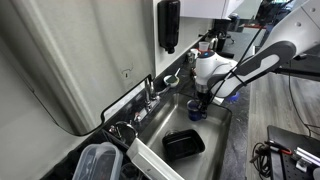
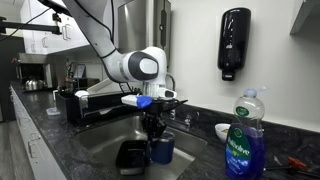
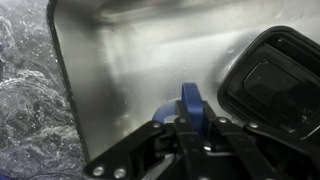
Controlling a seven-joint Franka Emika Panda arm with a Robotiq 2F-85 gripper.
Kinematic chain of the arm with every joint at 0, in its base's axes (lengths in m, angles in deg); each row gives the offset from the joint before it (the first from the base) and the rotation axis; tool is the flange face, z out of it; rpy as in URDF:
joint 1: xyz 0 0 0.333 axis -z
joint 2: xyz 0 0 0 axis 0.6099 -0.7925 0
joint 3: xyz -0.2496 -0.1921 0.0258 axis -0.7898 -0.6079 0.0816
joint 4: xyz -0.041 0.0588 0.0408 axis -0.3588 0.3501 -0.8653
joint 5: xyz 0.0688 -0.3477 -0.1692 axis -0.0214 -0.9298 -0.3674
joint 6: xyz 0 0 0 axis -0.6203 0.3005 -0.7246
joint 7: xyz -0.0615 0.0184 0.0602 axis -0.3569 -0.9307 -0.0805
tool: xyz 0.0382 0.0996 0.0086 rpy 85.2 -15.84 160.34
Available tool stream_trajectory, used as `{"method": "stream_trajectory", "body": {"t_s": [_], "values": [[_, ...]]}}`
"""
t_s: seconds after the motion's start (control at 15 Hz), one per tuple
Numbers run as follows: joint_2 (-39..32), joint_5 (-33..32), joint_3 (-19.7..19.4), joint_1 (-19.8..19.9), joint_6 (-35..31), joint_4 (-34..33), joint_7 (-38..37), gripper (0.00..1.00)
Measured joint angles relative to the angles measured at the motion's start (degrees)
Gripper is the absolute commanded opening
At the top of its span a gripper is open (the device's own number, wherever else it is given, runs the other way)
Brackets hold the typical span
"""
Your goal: Pick up the blue cup and place it inside the sink
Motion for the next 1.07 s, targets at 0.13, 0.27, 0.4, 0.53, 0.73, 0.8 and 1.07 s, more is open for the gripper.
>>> {"method": "stream_trajectory", "body": {"t_s": [0.13, 0.27, 0.4, 0.53, 0.73, 0.8, 1.07], "values": [[-3.0, 0.2, -0.4, 0.2, -1.2, -2.1, 0.0, 0.04], [-5.9, 0.2, -0.7, 0.6, -2.5, -4.2, 0.0, 0.04], [-8.4, 0.3, -1.1, 0.9, -4.3, -5.9, 0.0, 0.04], [-10.6, 1.2, -1.1, 1.5, -6.3, -7.3, 0.0, 0.04], [-13.2, 3.2, -1.0, 2.0, -9.4, -8.5, 0.0, 0.04], [-13.8, 3.8, -0.9, 2.0, -10.3, -8.6, 0.1, 0.04], [-15.5, 5.1, -0.1, 2.0, -13.2, -8.7, 0.1, 0.04]]}}
